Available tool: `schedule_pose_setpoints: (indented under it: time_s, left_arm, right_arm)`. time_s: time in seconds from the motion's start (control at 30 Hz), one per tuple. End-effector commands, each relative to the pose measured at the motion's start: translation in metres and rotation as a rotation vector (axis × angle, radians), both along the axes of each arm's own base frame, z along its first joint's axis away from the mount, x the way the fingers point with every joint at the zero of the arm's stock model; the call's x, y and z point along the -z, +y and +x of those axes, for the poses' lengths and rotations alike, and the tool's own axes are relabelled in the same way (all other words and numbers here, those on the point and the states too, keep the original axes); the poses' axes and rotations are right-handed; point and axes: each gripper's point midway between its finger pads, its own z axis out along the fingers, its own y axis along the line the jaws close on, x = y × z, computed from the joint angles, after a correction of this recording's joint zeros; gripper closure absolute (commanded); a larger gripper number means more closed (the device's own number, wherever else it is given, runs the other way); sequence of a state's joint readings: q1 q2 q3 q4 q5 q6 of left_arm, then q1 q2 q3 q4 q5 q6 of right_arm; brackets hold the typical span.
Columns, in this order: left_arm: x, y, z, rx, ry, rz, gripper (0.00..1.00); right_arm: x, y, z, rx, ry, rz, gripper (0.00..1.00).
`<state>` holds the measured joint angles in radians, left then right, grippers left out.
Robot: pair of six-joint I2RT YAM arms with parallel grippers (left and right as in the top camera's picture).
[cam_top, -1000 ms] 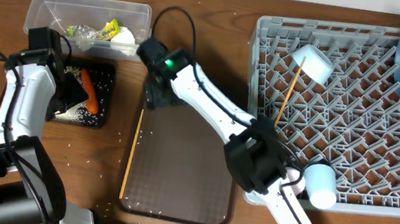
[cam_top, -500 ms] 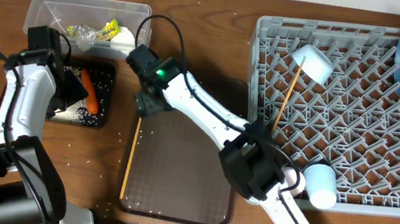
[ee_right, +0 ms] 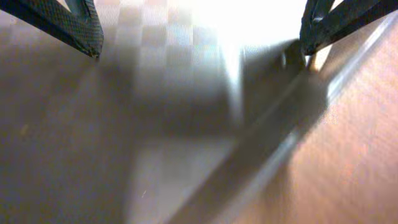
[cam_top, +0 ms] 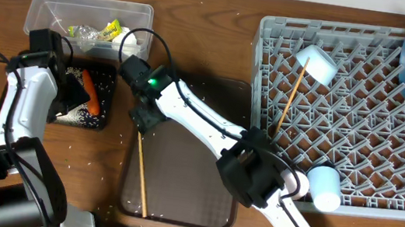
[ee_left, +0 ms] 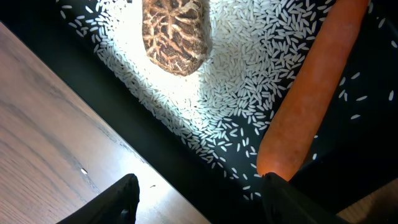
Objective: Sort waste into correct bins and load items into the dishwasher rack
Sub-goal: 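Lift the chopstick and swing it toward the dish rack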
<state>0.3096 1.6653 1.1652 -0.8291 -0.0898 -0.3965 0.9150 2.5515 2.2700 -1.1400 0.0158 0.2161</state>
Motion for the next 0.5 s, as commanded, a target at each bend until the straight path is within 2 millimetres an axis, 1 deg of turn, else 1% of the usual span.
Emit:
schedule_pose_setpoints:
  time_s: [0.0, 0.07, 0.2, 0.33, 0.4, 0.47]
  left_arm:
    - [0.004, 0.003, -0.006, -0.012, 0.019, 0.013, 0.36]
    - [0.004, 0.003, -0.006, -0.012, 0.019, 0.013, 0.36]
    - [0.004, 0.003, -0.006, -0.012, 0.019, 0.013, 0.36]
    - [0.004, 0.003, -0.006, -0.012, 0.020, 0.012, 0.36]
    - [0.004, 0.003, -0.006, -0.012, 0.021, 0.012, 0.36]
    - [0.004, 0.003, -0.006, -0.012, 0.021, 0.012, 0.36]
  right_arm:
    - [-0.034, -0.002, -0.002, -0.046, -0.001, 0.046, 0.05]
    - [-0.040, -0.004, -0.007, -0.067, 0.015, 0.046, 0.06]
    - [-0.037, -0.008, -0.020, -0.085, 0.069, 0.030, 0.06]
    - [-0.037, -0.005, -0.031, -0.111, 0.091, 0.025, 0.07]
    - [-0.033, -0.009, -0.039, -0.118, 0.112, -0.001, 0.11]
    - [-0.029, -0.016, -0.048, -0.121, 0.141, -0.038, 0.16]
